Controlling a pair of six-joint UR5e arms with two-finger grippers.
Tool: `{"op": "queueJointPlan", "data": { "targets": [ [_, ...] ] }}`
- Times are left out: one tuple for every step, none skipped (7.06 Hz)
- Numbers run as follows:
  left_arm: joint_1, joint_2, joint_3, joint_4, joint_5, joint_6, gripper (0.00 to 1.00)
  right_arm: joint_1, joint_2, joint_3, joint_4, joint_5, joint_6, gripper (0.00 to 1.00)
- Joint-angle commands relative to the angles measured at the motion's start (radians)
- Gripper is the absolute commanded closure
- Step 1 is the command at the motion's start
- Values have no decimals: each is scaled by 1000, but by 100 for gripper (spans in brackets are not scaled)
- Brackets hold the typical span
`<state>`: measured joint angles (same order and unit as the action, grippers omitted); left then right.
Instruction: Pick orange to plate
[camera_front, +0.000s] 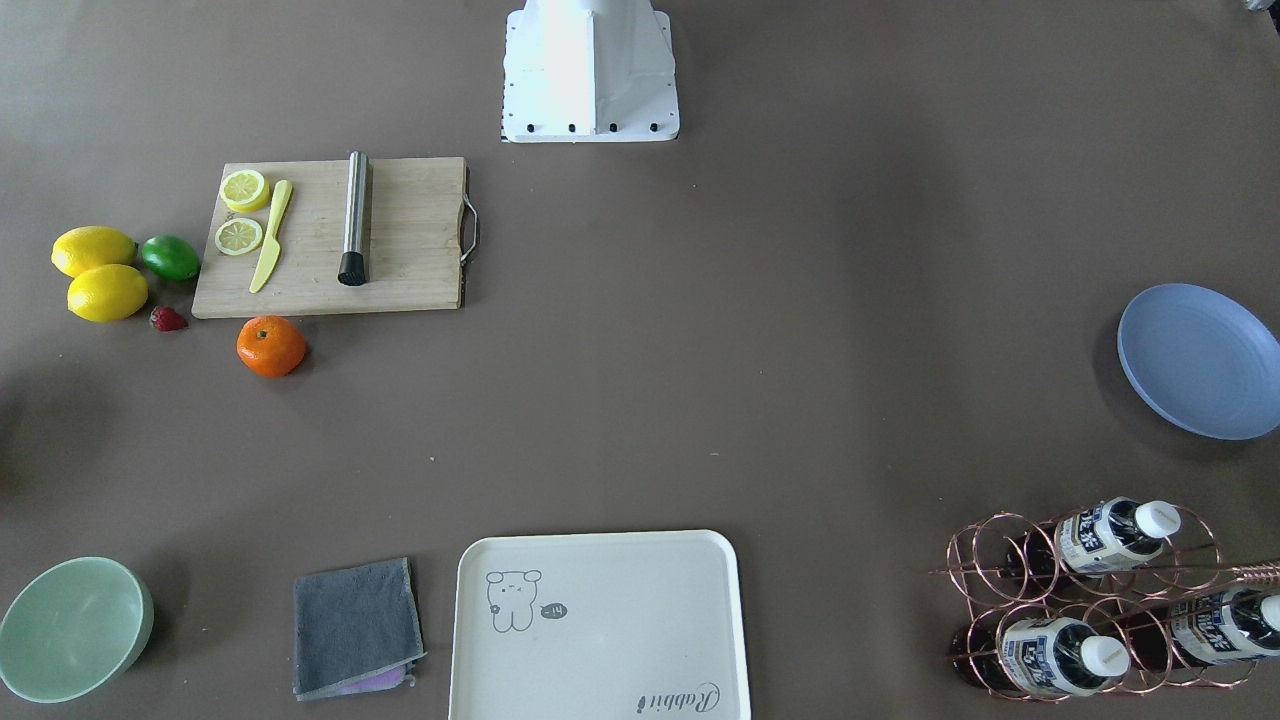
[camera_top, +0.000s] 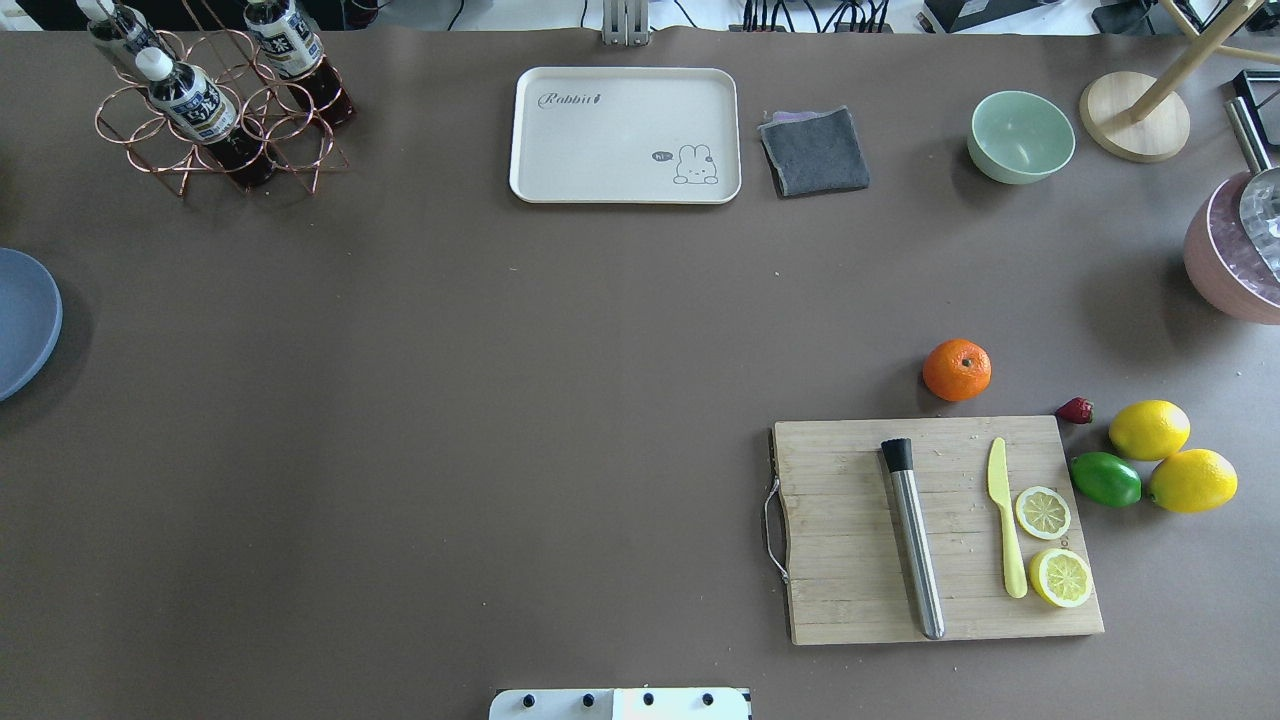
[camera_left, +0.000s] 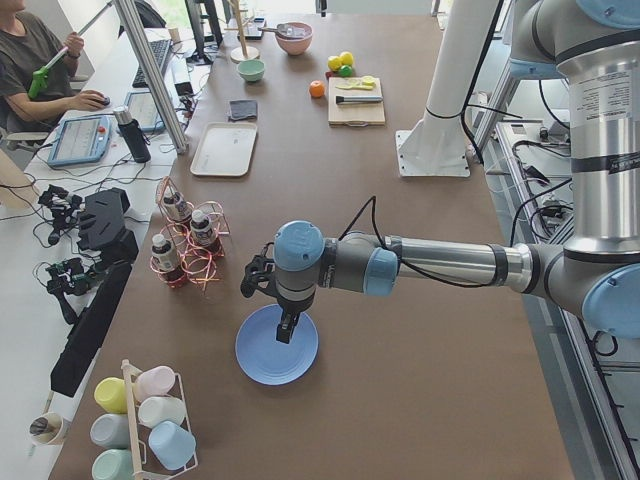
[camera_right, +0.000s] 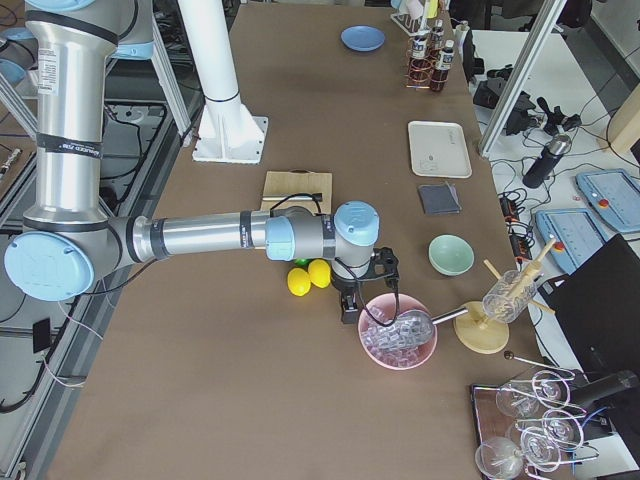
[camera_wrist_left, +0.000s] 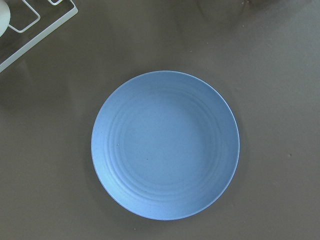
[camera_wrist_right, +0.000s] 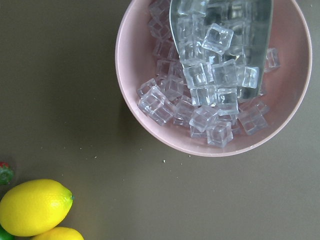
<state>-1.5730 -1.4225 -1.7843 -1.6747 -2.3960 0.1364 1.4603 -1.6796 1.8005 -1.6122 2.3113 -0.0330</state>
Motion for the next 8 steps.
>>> {"op": "queueJointPlan", "data": {
  "targets": [
    [-4, 8, -3, -28, -6, -1, 2, 2, -2, 13, 0, 0, 1, 0],
    [-4, 8, 11, -27, 0, -1, 2, 0, 4, 17, 0, 2, 5, 0],
    [-2, -1, 32, -28, -6, -6, 2, 2, -11, 34, 0, 5, 1, 0],
    [-4, 13, 11, -28, -8, -8, 2, 2, -9, 45, -2, 7, 5, 0],
    [-15, 26, 8, -40, -14, -1, 2, -1, -2, 37, -2, 4, 2, 0],
    [-15, 23, 12, -40, -20, -7, 2, 0, -5, 37, -3, 22, 10, 0],
    [-19, 17, -3, -30, -37, -14, 2, 0, -8, 19, -2, 26, 7, 0],
    [-19, 20, -1, -43, -38, -11, 2, 0, -9, 19, -2, 37, 14, 0]
  ]
}}
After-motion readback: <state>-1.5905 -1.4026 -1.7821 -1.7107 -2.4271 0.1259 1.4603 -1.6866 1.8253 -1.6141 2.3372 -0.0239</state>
